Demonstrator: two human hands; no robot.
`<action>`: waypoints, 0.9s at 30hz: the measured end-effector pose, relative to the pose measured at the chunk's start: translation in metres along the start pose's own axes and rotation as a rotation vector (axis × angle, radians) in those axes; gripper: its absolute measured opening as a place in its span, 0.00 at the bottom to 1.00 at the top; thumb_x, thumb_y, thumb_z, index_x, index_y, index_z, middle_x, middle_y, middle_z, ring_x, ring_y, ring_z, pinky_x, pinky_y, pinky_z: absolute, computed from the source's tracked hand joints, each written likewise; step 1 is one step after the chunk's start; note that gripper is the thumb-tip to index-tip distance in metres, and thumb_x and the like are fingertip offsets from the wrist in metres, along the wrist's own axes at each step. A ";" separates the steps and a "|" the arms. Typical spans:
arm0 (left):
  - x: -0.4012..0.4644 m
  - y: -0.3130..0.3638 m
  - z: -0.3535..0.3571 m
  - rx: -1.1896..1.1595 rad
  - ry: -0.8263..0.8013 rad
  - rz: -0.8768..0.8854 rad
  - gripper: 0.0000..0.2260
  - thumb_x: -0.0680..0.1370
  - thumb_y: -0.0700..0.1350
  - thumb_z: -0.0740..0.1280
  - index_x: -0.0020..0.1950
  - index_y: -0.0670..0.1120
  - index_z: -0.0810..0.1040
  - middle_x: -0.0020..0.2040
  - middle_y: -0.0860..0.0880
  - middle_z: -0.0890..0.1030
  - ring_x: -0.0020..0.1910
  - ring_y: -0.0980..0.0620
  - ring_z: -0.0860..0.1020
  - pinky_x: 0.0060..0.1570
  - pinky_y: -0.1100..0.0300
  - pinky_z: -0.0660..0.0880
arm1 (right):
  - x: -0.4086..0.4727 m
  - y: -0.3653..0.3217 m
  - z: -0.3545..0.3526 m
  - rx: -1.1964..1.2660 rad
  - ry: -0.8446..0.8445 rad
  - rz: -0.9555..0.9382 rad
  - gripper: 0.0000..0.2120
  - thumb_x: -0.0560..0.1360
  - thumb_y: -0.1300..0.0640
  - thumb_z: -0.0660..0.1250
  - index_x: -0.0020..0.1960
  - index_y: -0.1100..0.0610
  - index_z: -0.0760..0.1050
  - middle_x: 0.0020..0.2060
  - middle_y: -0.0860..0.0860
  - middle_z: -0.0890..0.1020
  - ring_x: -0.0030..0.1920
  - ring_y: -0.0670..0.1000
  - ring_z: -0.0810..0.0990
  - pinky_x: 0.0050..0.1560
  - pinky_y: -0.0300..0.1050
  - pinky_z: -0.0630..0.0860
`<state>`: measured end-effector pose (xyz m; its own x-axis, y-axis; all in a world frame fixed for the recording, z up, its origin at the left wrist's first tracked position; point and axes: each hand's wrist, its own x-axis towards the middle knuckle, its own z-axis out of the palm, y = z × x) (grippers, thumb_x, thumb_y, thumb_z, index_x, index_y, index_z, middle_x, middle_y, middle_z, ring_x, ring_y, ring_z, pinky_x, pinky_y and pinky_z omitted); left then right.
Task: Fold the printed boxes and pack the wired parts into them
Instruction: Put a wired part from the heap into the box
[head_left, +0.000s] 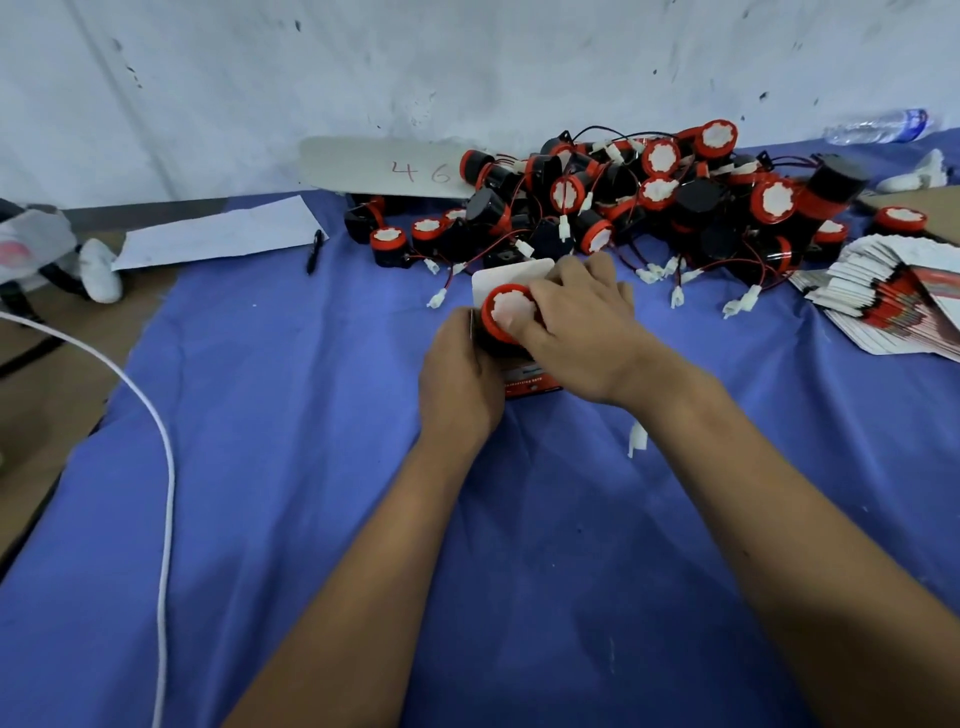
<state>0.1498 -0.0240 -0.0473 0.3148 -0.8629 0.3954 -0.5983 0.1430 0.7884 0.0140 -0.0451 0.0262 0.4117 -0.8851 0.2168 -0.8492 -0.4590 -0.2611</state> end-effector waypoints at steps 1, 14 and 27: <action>0.000 0.002 0.000 -0.011 -0.005 -0.009 0.11 0.78 0.47 0.54 0.51 0.46 0.74 0.45 0.53 0.80 0.43 0.49 0.78 0.43 0.48 0.75 | 0.000 0.000 -0.001 0.001 -0.018 0.012 0.30 0.77 0.31 0.52 0.56 0.56 0.75 0.54 0.53 0.73 0.59 0.55 0.64 0.59 0.52 0.63; 0.003 0.000 -0.004 -0.105 -0.044 -0.023 0.12 0.85 0.49 0.55 0.51 0.50 0.77 0.46 0.54 0.82 0.48 0.51 0.80 0.48 0.51 0.76 | -0.004 -0.005 0.000 -0.158 0.087 -0.049 0.19 0.77 0.44 0.68 0.62 0.52 0.67 0.50 0.52 0.81 0.56 0.58 0.75 0.52 0.53 0.63; 0.007 -0.003 -0.001 -0.213 -0.027 -0.060 0.09 0.80 0.41 0.68 0.49 0.56 0.77 0.45 0.60 0.82 0.43 0.63 0.78 0.41 0.68 0.73 | -0.029 0.009 -0.004 -0.001 0.108 0.207 0.18 0.78 0.50 0.70 0.65 0.52 0.72 0.56 0.55 0.76 0.48 0.59 0.79 0.46 0.50 0.77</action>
<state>0.1547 -0.0303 -0.0468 0.3233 -0.8851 0.3346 -0.4094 0.1880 0.8928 -0.0067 -0.0236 0.0214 0.1911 -0.9471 0.2578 -0.9124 -0.2683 -0.3093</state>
